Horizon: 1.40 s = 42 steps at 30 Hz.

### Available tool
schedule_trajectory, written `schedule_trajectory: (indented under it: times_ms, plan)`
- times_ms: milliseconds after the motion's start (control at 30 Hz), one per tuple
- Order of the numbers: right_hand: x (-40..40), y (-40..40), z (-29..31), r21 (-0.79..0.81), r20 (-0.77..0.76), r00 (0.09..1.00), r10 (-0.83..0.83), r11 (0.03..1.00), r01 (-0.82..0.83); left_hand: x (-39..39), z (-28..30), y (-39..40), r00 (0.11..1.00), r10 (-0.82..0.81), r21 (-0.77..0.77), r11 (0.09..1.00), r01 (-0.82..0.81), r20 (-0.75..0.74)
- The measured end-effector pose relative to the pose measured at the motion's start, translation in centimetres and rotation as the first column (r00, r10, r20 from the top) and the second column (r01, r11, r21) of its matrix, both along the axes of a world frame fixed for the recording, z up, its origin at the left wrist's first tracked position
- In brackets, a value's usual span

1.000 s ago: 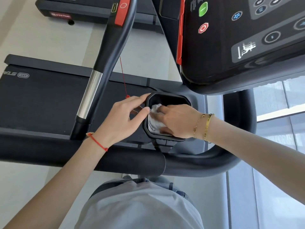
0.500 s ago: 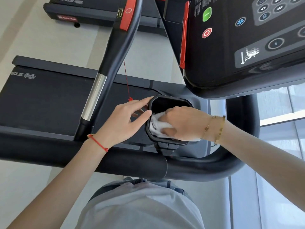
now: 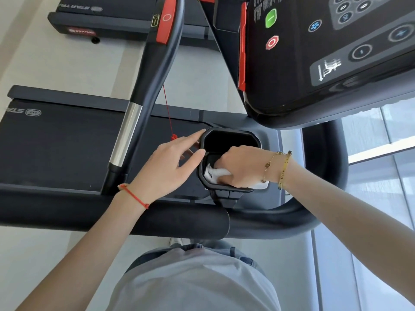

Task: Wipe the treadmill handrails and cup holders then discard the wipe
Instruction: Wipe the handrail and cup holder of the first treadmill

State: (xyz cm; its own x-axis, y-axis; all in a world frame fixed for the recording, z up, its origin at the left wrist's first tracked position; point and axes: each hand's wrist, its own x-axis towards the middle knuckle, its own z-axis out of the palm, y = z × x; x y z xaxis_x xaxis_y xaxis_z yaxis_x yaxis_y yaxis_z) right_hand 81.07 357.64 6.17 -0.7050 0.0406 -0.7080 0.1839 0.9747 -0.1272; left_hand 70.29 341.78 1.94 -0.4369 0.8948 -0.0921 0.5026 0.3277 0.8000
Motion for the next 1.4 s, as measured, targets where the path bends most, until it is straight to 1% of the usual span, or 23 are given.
schedule_trajectory:
  times_ms: [100, 200, 267, 333, 433, 500, 633, 767, 900, 1033, 1133, 1233, 1300, 1400]
  plan:
    - [0.6, -0.2, 0.4, -0.035, -0.035, 0.996, -0.088, 0.996, 0.087, 0.3, 0.6, -0.6, 0.998, -0.019, -0.044, 0.999, 0.016, -0.067]
    - [1.8, -0.3, 1.7, -0.167, -0.116, 0.957, -0.266, 0.955, 0.245, 0.8, 1.4, -1.8, 0.993, -0.009, -0.039, 0.999, 0.004, -0.115]
    - [3.1, -0.6, 2.5, -0.24, -0.204, 0.913, -0.353, 0.922, 0.303, 1.2, 1.9, -2.8, 0.988, -0.001, -0.047, 0.999, -0.007, -0.152]
    - [4.7, -1.3, 2.7, -0.254, -0.299, 0.871, -0.391, 0.912, 0.322, 1.5, 2.2, -3.7, 0.983, -0.001, -0.061, 0.998, -0.011, -0.184]
    - [7.1, -3.0, 2.4, -0.337, -0.473, 0.755, -0.454, 0.885, 0.322, 2.3, 2.5, -5.1, 0.966, -0.019, -0.066, 0.998, 0.002, -0.259]
    - [8.4, -4.4, 2.2, -0.344, -0.563, 0.699, -0.441, 0.894, 0.287, 2.6, 2.5, -6.0, 0.955, -0.028, -0.07, 0.998, 0.008, -0.295]
    - [10.2, -7.0, 0.9, -0.225, -0.702, 0.62, -0.351, 0.935, 0.274, 3.0, 2.2, -7.4, 0.935, -0.071, -0.065, 0.997, 0.052, -0.347]
    - [11.0, -8.8, -0.3, -0.213, -0.766, 0.547, -0.337, 0.937, 0.278, 3.2, 1.7, -8.7, 0.911, -0.083, -0.032, 0.997, 0.076, -0.405]
    - [12.3, -10.4, -1.1, -0.188, -0.811, 0.501, -0.302, 0.946, 0.265, 3.4, 1.5, -9.9, 0.9, -0.059, 0.004, 0.998, 0.067, -0.433]
    - [13.2, -12.1, -1.5, -0.217, -0.811, 0.481, -0.333, 0.935, 0.281, 3.8, 1.6, -11.4, 0.881, -0.049, 0.045, 0.996, 0.079, -0.471]
    - [12.8, -12.9, -1.4, -0.224, -0.813, 0.467, -0.348, 0.927, 0.302, 3.9, 1.5, -12.5, 0.853, -0.046, 0.043, 0.996, 0.08, -0.521]
    - [11.6, -14.0, -1.7, -0.209, -0.826, 0.461, -0.324, 0.936, 0.283, 4.0, 1.2, -13.5, 0.83, -0.017, 0.041, 0.998, 0.048, -0.557]
    - [10.5, -15.3, -2.1, -0.17, -0.834, 0.473, -0.285, 0.947, 0.271, 4.1, 1.0, -14.0, 0.814, 0.01, 0.045, 0.999, 0.02, -0.58]
    - [9.5, -16.4, -2.7, -0.05, -0.853, 0.491, -0.178, 0.963, 0.263, 4.0, 0.6, -14.5, 0.797, 0.06, 0.079, 0.997, -0.016, -0.601]
